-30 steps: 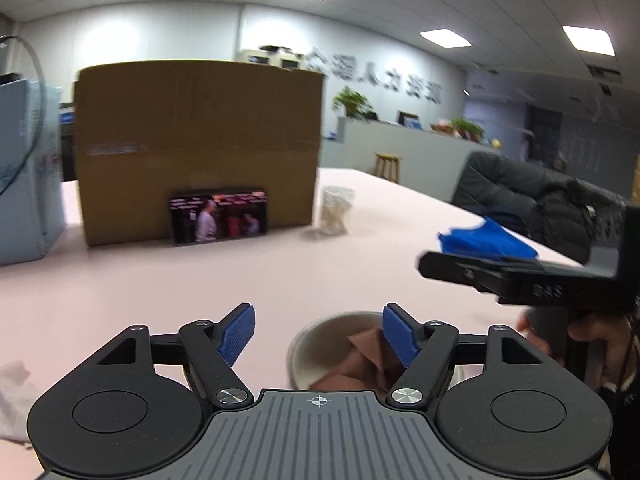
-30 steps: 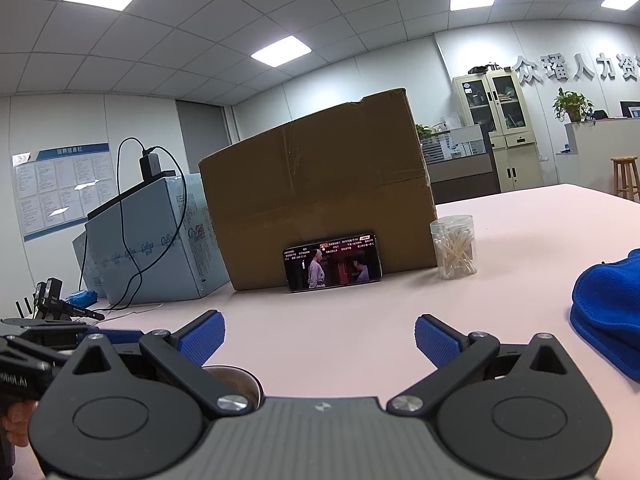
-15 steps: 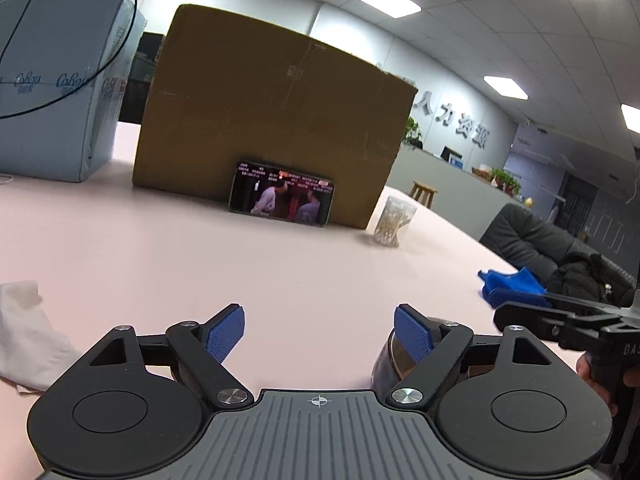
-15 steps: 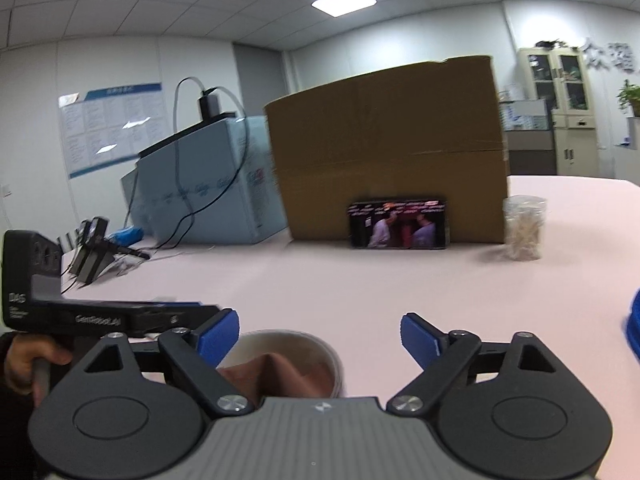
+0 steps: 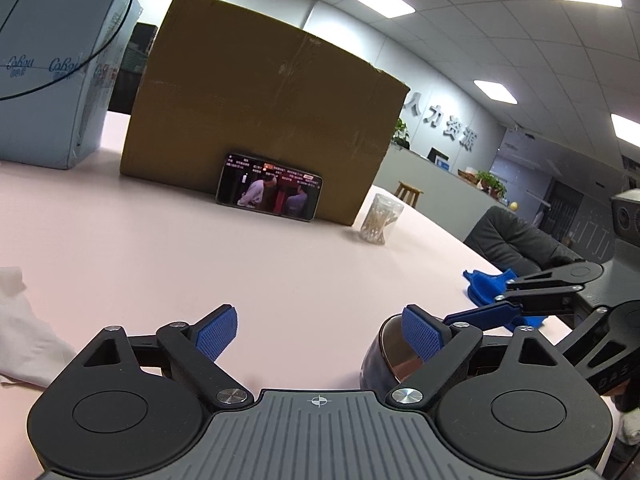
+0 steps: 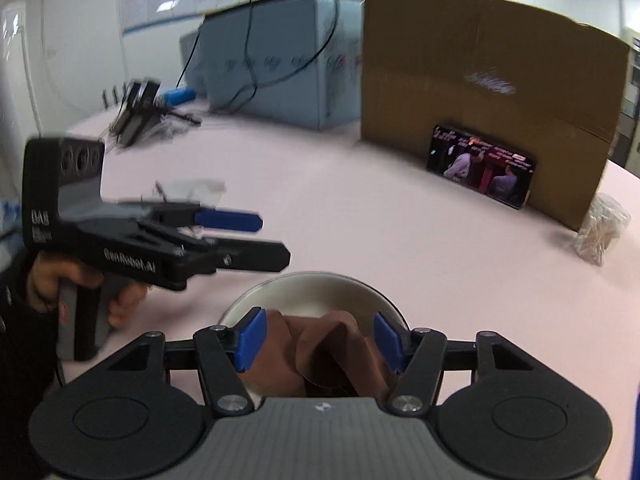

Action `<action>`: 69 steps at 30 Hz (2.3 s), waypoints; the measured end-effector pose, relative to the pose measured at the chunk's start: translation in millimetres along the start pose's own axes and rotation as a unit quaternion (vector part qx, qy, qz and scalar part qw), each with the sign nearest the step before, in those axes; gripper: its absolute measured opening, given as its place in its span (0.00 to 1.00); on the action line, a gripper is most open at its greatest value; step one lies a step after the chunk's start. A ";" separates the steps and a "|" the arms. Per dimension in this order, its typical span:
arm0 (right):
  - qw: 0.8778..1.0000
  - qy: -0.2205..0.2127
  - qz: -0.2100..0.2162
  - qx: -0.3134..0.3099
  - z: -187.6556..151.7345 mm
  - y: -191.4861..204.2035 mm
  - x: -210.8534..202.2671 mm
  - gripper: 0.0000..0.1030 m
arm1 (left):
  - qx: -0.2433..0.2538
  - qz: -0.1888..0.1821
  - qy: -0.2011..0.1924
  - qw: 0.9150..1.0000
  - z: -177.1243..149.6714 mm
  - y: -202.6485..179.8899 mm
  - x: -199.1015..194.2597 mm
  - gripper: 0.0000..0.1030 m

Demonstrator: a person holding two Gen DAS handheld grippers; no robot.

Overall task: Clean bowl
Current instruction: 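Grasp the brown cloth inside the bowl with the right gripper while the left gripper approaches the bowl rim, then hold the bowl rim with the left gripper while the right gripper wipes the bowl interior with the cloth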

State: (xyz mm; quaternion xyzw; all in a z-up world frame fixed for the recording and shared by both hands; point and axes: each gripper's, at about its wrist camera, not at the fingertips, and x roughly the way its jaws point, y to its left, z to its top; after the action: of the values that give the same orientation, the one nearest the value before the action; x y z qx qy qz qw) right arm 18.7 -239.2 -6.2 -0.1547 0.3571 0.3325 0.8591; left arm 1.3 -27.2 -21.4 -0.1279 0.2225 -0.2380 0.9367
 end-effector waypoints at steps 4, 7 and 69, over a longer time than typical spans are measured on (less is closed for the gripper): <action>0.995 0.057 0.007 -0.076 8.0 4.6 11.9 0.59 | -0.005 0.003 0.000 1.000 0.1 1.3 0.2 0.89; 0.988 0.077 0.028 -0.127 11.7 5.9 13.1 0.58 | -0.008 0.004 0.000 1.000 -0.1 2.0 -0.5 0.89; 0.982 0.109 0.089 -0.129 40.4 17.5 38.1 0.14 | 0.002 0.022 0.060 0.998 -4.7 -0.3 13.5 0.92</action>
State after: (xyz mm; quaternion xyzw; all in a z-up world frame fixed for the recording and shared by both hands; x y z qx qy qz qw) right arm 47.3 -188.6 -5.8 -0.2671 0.4153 0.4322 0.7546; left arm 9.6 -34.9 -30.2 -0.1070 0.2803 -0.2245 0.9271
